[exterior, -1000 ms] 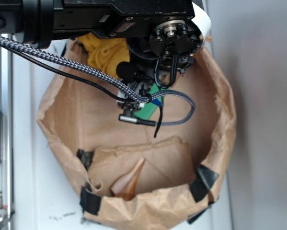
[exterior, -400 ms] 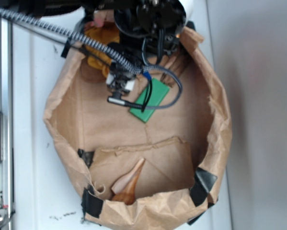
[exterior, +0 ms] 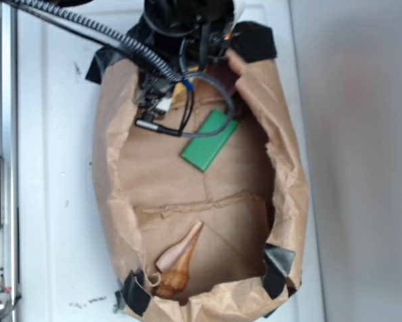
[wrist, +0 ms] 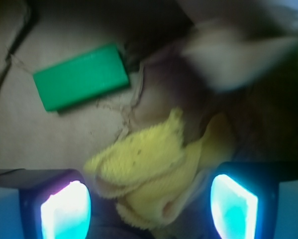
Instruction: Grab the yellow cloth.
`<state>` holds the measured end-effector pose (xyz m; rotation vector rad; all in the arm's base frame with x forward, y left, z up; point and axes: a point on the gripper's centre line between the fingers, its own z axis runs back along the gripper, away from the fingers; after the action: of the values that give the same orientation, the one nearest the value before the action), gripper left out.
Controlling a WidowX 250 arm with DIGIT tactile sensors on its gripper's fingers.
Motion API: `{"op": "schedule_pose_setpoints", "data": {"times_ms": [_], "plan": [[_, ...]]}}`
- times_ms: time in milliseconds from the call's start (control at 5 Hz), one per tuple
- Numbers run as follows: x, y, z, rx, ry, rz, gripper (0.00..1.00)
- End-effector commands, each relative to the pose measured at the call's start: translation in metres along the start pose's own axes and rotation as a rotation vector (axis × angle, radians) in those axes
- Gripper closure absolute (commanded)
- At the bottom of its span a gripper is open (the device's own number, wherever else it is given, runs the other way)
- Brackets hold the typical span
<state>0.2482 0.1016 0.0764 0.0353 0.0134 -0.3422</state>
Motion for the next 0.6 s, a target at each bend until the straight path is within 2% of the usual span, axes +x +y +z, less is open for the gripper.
{"op": "schedule_pose_setpoints", "data": {"times_ms": [0,200,400], "plan": [[0.011,-0.005,-0.004,0.073,-0.018,0.013,0.0],[0.017,-0.015,-0.021,0.113,-0.014,0.011,0.0],[0.022,-0.017,-0.023,0.115,-0.019,0.024,0.0]]}}
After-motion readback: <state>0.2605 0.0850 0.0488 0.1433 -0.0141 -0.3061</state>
